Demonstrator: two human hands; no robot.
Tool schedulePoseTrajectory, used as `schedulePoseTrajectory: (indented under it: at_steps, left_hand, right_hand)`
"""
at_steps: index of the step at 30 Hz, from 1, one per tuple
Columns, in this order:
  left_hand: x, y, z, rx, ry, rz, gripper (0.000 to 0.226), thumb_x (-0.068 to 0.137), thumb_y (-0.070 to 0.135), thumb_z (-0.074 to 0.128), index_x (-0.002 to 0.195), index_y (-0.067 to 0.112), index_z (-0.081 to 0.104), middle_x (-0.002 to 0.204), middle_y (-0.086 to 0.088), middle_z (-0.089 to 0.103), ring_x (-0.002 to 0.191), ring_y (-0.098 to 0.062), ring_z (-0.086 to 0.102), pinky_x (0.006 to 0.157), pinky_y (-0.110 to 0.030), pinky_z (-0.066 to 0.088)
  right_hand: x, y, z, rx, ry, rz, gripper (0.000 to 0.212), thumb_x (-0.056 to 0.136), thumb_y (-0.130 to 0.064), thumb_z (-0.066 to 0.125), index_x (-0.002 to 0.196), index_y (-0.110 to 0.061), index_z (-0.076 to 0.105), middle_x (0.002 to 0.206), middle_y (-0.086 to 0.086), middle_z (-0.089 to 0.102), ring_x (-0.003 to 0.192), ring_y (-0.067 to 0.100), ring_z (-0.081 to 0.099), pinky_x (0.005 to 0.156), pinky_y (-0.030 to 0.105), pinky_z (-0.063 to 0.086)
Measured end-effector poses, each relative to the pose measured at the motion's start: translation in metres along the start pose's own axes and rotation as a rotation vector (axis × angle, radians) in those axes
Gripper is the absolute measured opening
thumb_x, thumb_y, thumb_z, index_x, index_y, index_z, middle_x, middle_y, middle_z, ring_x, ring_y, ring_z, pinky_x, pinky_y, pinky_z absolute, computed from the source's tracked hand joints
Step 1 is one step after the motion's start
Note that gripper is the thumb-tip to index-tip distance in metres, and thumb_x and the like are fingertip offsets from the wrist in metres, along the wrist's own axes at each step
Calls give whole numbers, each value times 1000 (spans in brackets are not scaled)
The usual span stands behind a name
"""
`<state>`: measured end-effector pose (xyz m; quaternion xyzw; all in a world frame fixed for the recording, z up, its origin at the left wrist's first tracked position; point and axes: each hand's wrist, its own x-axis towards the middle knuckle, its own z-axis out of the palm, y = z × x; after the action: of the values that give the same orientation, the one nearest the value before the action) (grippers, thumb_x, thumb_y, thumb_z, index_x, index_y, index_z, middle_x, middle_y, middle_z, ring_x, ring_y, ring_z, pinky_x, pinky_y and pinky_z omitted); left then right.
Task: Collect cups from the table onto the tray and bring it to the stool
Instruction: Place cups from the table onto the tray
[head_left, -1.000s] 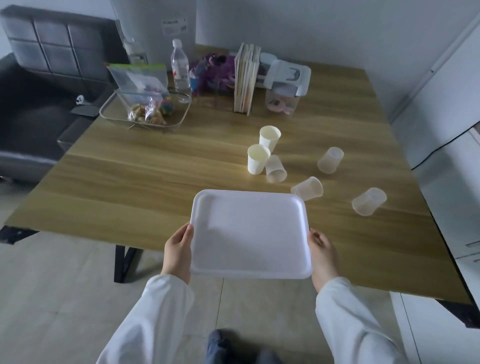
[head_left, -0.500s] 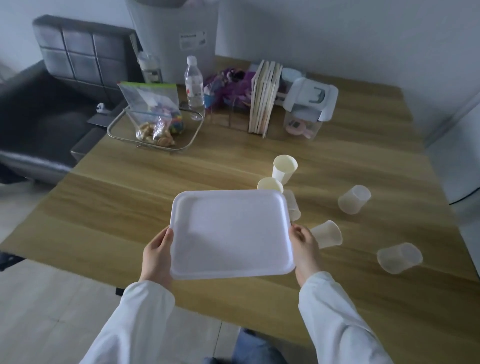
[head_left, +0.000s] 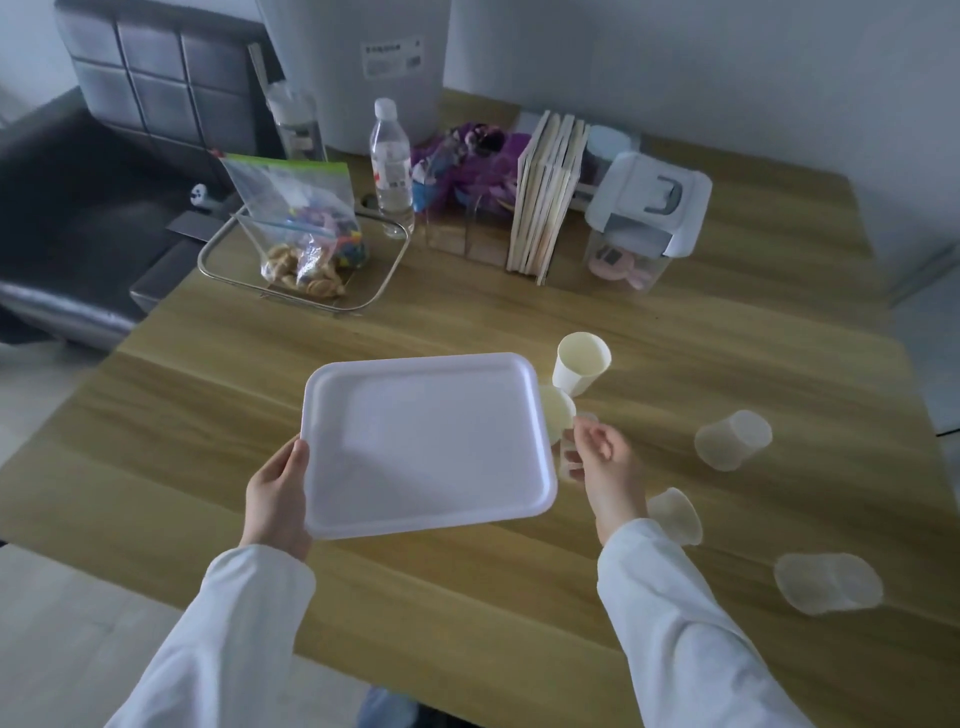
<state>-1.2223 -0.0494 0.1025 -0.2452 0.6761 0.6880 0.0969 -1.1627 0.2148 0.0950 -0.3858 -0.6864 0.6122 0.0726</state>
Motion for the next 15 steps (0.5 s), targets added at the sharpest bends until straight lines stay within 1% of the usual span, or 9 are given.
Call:
schedulePoseTrajectory:
  at_steps: [2, 5, 6, 9, 10, 11, 13, 14, 15]
  left_hand:
    - [13, 5, -3, 18, 8, -10, 27, 95, 24, 45, 79, 24, 67, 78, -1, 56, 69, -19, 50, 62, -29, 40]
    - [34, 13, -11, 45, 8, -19, 24, 94, 25, 45, 92, 19, 68, 78, 1, 56, 69, -18, 50, 60, -27, 41]
    - [42, 15, -14, 55, 1, -21, 23, 94, 25, 45, 94, 18, 68, 77, 1, 56, 69, -18, 50, 60, -27, 41]
    - [65, 23, -23, 81, -7, -38, 23, 94, 26, 46, 90, 19, 67, 76, 1, 53, 70, -20, 48, 60, -28, 39]
    - [71, 26, -25, 79, -9, -43, 22, 94, 26, 46, 94, 19, 67, 76, 2, 54, 69, -19, 49, 60, -27, 40]
    - [78, 29, -28, 81, -13, -42, 22, 95, 26, 45, 98, 19, 65, 77, 3, 56, 68, -17, 51, 59, -26, 41]
    - [89, 33, -31, 93, -27, -38, 21, 96, 25, 44, 101, 20, 64, 79, 4, 58, 68, -15, 53, 59, -26, 42]
    - [95, 34, -33, 102, -36, -38, 21, 96, 25, 44, 101, 20, 64, 79, 3, 58, 68, -15, 53, 59, -26, 42]
    - [100, 35, -34, 113, -44, -39, 22, 96, 25, 44, 101, 19, 64, 78, 3, 58, 68, -16, 53, 58, -26, 42]
  right_hand:
    - [4, -2, -3, -65, 84, -53, 22, 88, -31, 55, 104, -17, 59, 99, -2, 63, 90, 16, 58, 80, 29, 45]
    - [10, -1, 0, -126, 150, -85, 30, 85, -24, 60, 112, -12, 56, 103, 0, 59, 94, 17, 56, 82, 27, 41]
    - [11, 0, 4, -163, 160, -83, 34, 84, -23, 62, 114, -11, 54, 105, 2, 59, 95, 18, 56, 83, 28, 41]
    - [19, 3, 20, -299, 193, -104, 47, 78, -22, 69, 118, -7, 52, 114, 9, 58, 103, 24, 55, 91, 37, 45]
    - [20, 2, 26, -340, 198, -111, 50, 76, -23, 71, 118, -6, 52, 113, 9, 57, 104, 25, 55, 92, 40, 46]
    - [21, 1, 32, -373, 199, -124, 51, 73, -23, 73, 117, -6, 52, 108, 8, 58, 103, 26, 56, 91, 44, 47]
    - [23, 0, 43, -414, 210, -153, 51, 69, -20, 76, 113, -5, 54, 96, 2, 55, 98, 29, 57, 88, 51, 47]
    - [25, 1, 48, -435, 227, -166, 51, 67, -19, 77, 111, -6, 55, 94, 1, 55, 98, 31, 57, 87, 52, 47]
    - [29, 4, 53, -461, 244, -164, 54, 65, -22, 78, 111, -9, 54, 97, 3, 57, 101, 33, 56, 87, 52, 46]
